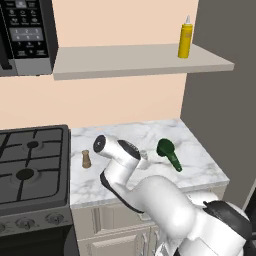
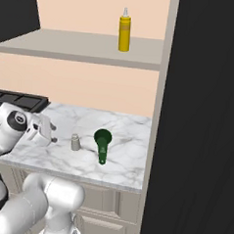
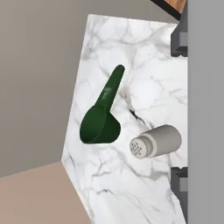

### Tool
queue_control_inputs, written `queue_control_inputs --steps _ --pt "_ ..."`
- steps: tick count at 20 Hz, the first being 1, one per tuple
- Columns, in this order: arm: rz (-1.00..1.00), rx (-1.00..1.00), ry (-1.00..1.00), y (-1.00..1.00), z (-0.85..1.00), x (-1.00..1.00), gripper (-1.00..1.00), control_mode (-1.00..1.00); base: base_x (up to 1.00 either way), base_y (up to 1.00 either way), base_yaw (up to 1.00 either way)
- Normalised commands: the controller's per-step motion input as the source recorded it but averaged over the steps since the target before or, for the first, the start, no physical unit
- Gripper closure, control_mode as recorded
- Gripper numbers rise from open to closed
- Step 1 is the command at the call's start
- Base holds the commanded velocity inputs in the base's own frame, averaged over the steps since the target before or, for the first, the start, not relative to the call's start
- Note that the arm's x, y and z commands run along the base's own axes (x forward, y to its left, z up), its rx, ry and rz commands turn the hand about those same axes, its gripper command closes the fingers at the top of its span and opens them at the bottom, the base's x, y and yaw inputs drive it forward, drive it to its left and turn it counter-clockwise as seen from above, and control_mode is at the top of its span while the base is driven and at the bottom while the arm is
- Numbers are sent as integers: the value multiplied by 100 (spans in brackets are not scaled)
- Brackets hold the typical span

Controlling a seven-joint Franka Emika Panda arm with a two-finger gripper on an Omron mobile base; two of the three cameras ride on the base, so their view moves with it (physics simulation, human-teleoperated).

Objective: There are various items on the counter. Only move the condiments/shakers into the cabinet.

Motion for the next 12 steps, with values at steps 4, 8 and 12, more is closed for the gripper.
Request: queue_control_inputs --steps 4,8,12 --pt "-11 -5 0 0 -41 28 -100 -100 0 0 0" --pt "-10 -4 0 0 -29 41 -100 -100 0 0 0" --pt "-7 -2 0 0 -20 48 -100 -100 0 0 0"
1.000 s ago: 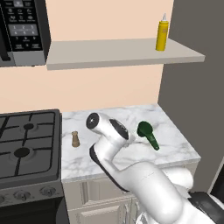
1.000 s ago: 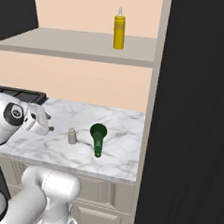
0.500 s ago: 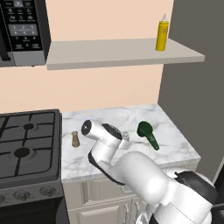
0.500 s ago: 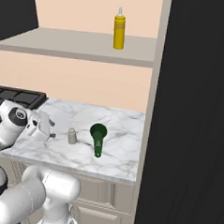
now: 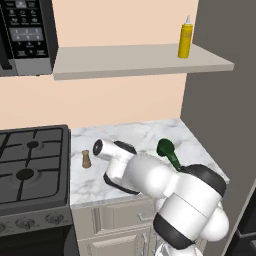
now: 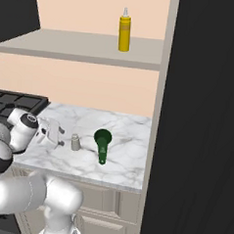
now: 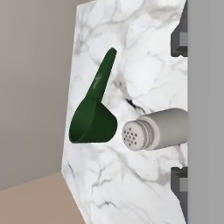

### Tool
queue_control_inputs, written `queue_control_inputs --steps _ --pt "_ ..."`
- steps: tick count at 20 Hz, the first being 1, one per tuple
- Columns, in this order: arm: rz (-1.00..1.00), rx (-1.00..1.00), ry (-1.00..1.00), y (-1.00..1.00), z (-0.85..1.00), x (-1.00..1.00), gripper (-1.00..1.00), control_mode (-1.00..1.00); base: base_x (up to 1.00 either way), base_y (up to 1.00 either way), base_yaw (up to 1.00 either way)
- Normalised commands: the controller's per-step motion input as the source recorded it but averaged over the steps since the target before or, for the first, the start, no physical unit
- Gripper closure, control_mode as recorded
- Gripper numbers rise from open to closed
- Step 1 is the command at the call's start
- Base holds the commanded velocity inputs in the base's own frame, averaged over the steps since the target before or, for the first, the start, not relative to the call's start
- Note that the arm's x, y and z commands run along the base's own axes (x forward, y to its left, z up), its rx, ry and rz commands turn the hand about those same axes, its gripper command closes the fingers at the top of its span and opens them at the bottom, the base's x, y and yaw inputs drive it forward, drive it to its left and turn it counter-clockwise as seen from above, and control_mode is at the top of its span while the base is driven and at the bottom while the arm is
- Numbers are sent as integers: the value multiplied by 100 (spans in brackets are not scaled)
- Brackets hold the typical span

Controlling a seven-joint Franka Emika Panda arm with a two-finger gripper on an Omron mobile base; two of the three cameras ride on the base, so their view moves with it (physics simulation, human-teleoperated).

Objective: There are various items on the counter. Only move the condiments/shakers into the cabinet.

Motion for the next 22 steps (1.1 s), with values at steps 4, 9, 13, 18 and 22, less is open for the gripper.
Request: queue_control_inputs --steps 4,9,13,18,22 --pt "-9 -4 4 0 -23 43 -100 -100 0 0 0" --pt "-7 -5 6 0 -27 33 -100 -100 0 0 0" --pt "-7 -4 2 0 -21 19 -100 -100 0 0 0" --pt "-11 -7 1 -13 -12 1 -100 -100 0 0 0" --pt "-10 -10 2 -23 -15 0 -100 -100 0 0 0"
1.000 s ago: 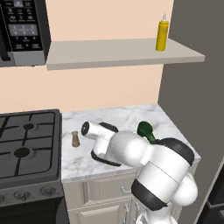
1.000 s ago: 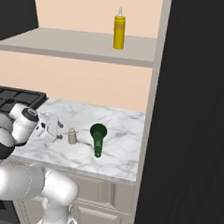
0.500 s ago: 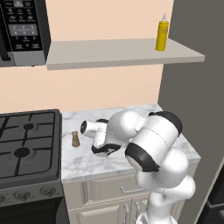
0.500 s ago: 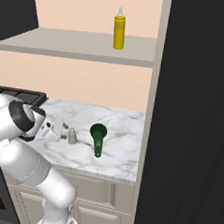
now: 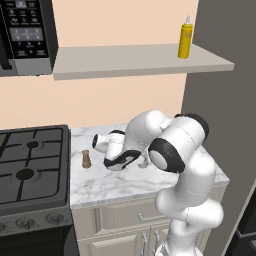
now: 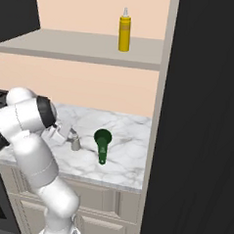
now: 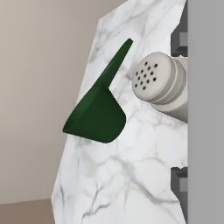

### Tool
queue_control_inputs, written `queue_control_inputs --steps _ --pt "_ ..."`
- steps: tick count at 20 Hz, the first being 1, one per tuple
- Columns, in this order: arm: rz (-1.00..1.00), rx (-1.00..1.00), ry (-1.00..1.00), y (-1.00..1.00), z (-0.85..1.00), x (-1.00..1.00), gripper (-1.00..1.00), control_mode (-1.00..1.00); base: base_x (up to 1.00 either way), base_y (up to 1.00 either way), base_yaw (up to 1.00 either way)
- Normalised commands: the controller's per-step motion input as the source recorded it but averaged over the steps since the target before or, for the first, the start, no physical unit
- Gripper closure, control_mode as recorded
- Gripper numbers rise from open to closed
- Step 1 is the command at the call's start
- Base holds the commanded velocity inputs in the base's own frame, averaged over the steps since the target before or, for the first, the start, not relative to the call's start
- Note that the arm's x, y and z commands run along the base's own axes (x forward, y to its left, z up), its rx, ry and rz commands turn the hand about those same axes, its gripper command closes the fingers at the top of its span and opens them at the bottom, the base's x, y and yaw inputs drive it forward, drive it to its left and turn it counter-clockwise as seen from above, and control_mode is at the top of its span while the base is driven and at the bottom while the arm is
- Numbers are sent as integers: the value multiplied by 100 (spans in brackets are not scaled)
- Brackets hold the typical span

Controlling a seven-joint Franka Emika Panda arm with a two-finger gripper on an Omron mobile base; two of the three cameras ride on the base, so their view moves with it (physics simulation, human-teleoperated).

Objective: There are various items on the counter. Only move the condiments/shakers into the cabinet.

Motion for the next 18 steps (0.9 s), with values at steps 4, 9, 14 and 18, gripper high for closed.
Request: queue_control_inputs --steps 4,9,14,18 --pt "-9 -9 0 -22 -22 0 -100 -100 0 0 0" --pt "-6 -8 0 -10 -30 0 -100 -100 0 0 0" --pt "-2 -4 -1 0 -11 -7 100 -100 0 0 0" --pt "2 2 -26 -3 46 -65 100 -100 0 0 0"
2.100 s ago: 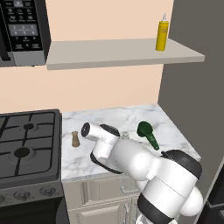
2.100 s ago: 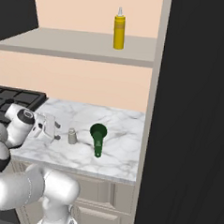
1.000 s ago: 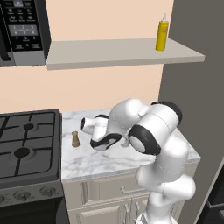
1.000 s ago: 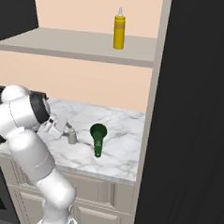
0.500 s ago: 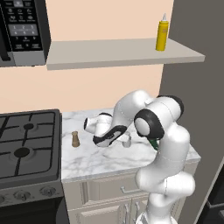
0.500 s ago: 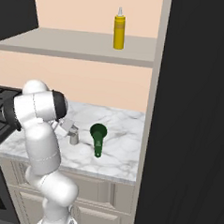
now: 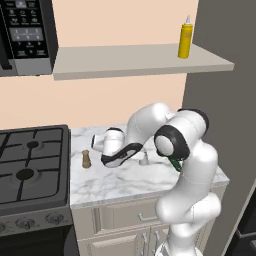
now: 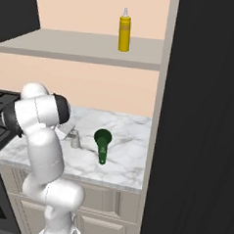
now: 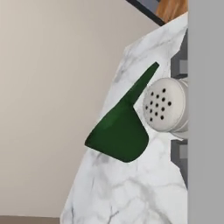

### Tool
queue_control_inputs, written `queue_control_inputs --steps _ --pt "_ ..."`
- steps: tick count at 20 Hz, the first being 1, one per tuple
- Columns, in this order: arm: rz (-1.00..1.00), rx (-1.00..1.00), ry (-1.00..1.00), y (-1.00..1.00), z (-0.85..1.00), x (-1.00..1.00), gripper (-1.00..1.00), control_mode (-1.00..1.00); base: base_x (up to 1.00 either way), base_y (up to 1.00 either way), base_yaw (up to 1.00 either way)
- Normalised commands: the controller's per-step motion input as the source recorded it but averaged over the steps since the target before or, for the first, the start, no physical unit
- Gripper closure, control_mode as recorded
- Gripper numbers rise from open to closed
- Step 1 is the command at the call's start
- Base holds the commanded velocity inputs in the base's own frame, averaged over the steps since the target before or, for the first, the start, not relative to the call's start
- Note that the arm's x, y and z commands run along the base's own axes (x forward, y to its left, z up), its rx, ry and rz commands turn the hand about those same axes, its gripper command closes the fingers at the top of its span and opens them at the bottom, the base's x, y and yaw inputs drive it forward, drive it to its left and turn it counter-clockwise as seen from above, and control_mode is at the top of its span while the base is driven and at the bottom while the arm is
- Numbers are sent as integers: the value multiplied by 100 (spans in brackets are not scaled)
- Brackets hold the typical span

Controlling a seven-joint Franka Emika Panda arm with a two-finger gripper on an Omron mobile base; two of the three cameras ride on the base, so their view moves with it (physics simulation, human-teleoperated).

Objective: There are various items on the counter. Only move the condiments/shakers into the cabinet.

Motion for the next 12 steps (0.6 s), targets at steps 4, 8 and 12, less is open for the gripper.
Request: queue_control_inputs --steps 4,8,12 --pt "9 4 -40 -6 93 -65 100 -100 0 0 0" --pt "13 4 -29 -6 100 -47 100 -100 0 0 0" --pt "16 3 -13 0 100 -27 100 -100 0 0 0"
